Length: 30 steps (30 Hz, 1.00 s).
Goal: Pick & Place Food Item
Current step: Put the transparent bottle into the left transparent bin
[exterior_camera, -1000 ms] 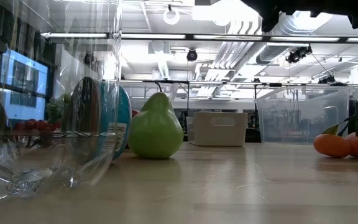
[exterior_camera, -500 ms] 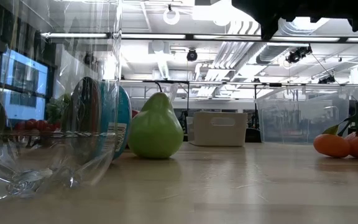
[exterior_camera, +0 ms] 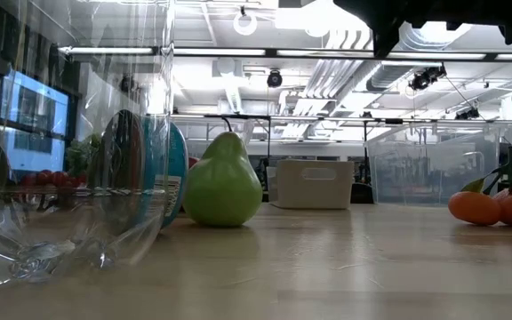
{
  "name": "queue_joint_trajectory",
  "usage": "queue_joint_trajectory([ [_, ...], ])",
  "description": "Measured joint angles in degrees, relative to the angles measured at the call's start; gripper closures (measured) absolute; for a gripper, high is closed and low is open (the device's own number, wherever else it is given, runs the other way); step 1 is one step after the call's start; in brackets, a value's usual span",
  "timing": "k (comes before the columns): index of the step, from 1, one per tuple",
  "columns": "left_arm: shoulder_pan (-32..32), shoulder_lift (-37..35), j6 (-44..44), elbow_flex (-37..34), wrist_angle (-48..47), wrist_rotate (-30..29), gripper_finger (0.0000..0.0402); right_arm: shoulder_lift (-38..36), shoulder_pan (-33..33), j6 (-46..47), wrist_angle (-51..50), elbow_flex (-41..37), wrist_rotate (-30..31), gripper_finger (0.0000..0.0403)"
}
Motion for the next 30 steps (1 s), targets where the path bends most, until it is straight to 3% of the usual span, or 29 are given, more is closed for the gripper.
queue_joint_trajectory([
  [7,0.02,0.60,0.34,-0.13,1.57,-7.90,0.0126,0.00,-0.48,-0.11,-0.01,0.00,0.03,0.0252],
  [20,0.00,1.63,-3.74,-0.15,2.19,-8.04,0.0126,0.00,-0.98,-0.17,-0.04,0.00,0.07,0.0252],
  [30,0.02,4.51,0.87,-0.09,5.55,-11.82,0.0126,0.00,-0.98,-0.15,-0.01,-0.03,0.07,0.0252],
])
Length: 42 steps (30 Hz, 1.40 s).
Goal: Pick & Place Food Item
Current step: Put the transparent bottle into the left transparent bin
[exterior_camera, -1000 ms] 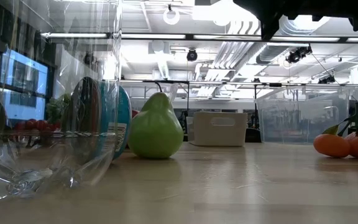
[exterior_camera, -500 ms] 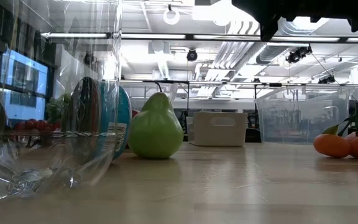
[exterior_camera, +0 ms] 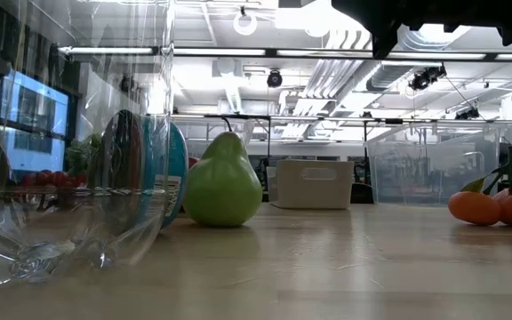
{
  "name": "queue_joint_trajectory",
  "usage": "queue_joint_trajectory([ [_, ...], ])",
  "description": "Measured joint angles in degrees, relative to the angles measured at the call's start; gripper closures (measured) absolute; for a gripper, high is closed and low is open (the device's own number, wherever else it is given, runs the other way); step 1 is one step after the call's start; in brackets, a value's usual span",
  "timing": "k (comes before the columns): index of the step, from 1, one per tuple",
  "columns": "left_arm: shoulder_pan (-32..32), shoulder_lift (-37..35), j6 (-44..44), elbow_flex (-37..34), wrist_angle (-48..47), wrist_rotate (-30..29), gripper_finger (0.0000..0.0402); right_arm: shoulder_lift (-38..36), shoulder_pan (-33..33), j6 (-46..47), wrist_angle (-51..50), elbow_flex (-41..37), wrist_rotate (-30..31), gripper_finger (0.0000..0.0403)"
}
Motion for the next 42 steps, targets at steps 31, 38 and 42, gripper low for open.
queue_joint_trajectory([
  [31,-0.06,-3.65,-6.14,0.61,8.13,4.57,0.0126,0.00,-0.01,-0.44,-0.48,-0.04,0.02,0.0252],
  [38,-0.09,-3.70,-3.02,0.61,4.51,10.22,0.0126,0.00,0.00,-0.46,-0.48,-0.04,0.02,0.0252],
  [42,-0.05,-3.46,-0.44,0.61,2.77,8.36,0.0126,0.00,0.00,-0.46,-0.50,-0.04,0.02,0.0252],
])
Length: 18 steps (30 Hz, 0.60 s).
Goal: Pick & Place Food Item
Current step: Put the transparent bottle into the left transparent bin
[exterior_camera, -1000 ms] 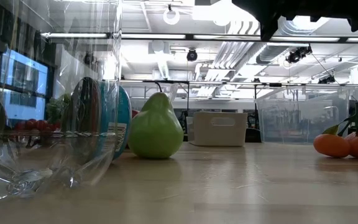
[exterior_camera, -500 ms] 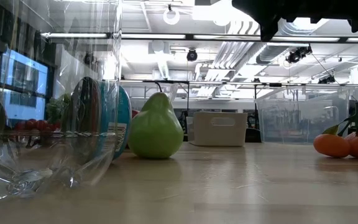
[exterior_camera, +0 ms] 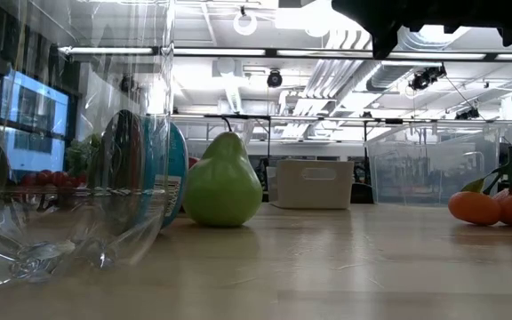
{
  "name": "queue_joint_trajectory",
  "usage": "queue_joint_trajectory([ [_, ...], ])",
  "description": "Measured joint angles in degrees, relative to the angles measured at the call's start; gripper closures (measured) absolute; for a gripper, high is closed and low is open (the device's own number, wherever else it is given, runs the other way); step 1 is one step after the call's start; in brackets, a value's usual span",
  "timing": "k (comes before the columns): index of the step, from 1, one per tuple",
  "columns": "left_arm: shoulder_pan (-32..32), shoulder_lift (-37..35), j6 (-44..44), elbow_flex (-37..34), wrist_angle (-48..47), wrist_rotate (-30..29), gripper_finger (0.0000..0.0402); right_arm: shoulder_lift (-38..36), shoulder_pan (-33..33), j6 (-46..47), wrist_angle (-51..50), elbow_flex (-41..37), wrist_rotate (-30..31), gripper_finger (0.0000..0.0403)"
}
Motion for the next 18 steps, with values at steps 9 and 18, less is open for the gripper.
queue_joint_trajectory([
  [9,-1.27,2.48,0.93,-1.09,-0.15,-0.05,0.0126,0.00,-0.02,-2.61,0.00,0.00,0.19,0.0252],
  [18,-4.66,8.11,3.14,-1.38,0.76,-2.13,0.0126,0.00,0.00,-4.02,0.00,0.00,0.05,0.0252],
])
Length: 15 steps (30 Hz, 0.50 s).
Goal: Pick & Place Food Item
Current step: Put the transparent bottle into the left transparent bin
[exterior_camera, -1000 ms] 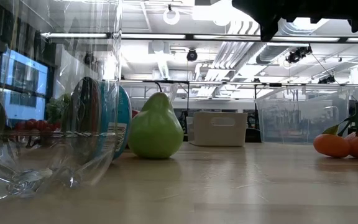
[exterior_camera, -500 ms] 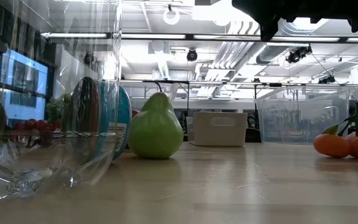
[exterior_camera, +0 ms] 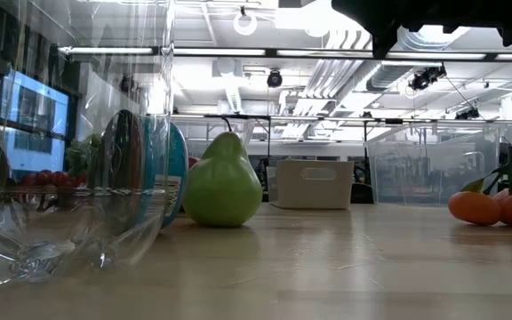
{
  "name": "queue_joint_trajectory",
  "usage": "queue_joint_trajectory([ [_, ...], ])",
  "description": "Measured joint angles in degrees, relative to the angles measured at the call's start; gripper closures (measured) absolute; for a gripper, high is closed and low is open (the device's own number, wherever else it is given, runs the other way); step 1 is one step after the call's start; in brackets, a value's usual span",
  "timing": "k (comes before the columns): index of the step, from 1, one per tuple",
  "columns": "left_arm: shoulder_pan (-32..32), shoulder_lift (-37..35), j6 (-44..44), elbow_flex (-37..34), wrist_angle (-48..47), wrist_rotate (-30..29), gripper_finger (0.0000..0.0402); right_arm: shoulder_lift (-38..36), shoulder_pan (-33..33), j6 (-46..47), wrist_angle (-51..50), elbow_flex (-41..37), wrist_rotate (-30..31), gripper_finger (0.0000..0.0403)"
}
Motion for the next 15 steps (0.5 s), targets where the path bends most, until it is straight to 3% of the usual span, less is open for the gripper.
queue_joint_trajectory([
  [15,-0.87,0.21,-2.07,0.00,-7.14,-0.63,0.0126,0.00,-0.01,0.04,0.00,0.00,-0.05,0.0252],
])
